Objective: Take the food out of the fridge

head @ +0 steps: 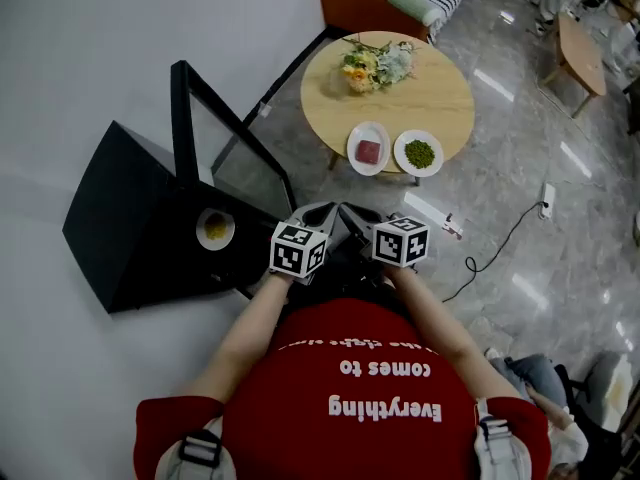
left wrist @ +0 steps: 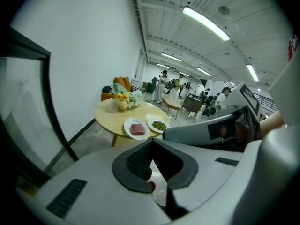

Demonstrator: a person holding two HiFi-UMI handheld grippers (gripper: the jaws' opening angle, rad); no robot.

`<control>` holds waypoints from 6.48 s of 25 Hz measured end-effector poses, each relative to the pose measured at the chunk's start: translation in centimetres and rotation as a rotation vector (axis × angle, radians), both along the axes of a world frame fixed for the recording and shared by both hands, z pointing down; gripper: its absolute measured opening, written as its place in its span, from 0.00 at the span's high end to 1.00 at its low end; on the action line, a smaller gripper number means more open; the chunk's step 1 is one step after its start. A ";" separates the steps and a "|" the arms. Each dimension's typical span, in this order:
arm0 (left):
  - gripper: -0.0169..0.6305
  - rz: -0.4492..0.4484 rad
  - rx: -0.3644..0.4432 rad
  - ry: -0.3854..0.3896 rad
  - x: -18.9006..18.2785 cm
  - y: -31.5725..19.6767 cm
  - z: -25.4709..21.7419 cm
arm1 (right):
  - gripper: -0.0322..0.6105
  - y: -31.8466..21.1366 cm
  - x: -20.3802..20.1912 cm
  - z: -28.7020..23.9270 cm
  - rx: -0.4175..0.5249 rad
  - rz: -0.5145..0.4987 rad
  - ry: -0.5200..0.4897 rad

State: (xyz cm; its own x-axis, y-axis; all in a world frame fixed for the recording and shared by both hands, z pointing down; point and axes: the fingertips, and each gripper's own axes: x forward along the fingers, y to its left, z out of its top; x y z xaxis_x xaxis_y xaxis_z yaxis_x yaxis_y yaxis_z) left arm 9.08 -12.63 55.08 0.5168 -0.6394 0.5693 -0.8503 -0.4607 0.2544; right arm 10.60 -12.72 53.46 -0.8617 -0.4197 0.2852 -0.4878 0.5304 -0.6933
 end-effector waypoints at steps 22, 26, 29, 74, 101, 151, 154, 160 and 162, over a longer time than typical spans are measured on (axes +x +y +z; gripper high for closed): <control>0.96 -0.680 -0.091 -0.052 -20.6 14.8 1.9 | 0.93 14.0 -20.8 2.3 -0.127 -0.678 0.022; 0.96 -0.778 -0.089 -0.042 -24.1 16.7 1.9 | 0.93 16.4 -23.9 2.8 -0.141 -0.748 0.036; 0.96 -0.813 -0.113 -0.034 -26.0 17.8 2.6 | 0.93 17.6 -25.7 3.6 -0.177 -0.754 0.043; 0.96 -0.983 -0.183 0.055 -37.2 18.9 18.5 | 0.80 10.3 -37.3 22.4 -0.693 -0.259 -0.095; 0.96 -0.983 -0.195 0.065 -36.7 19.3 19.0 | 0.91 9.6 -37.6 21.6 -0.769 -0.278 -0.346; 0.96 -0.794 -0.012 0.102 -28.5 20.9 -0.4 | 0.91 11.4 -22.7 2.4 -0.738 -0.568 -0.284; 0.96 -0.784 0.026 0.123 -28.2 20.6 -2.0 | 0.91 11.4 -21.5 1.2 -0.752 -0.557 -0.322; 0.96 -0.804 0.056 0.215 -27.6 20.4 -4.1 | 0.91 12.3 -19.2 -0.7 -0.763 -0.542 -0.365; 0.96 -0.814 0.065 0.258 -27.4 20.3 -4.8 | 0.91 12.6 -18.6 -1.1 -0.757 -0.543 -0.364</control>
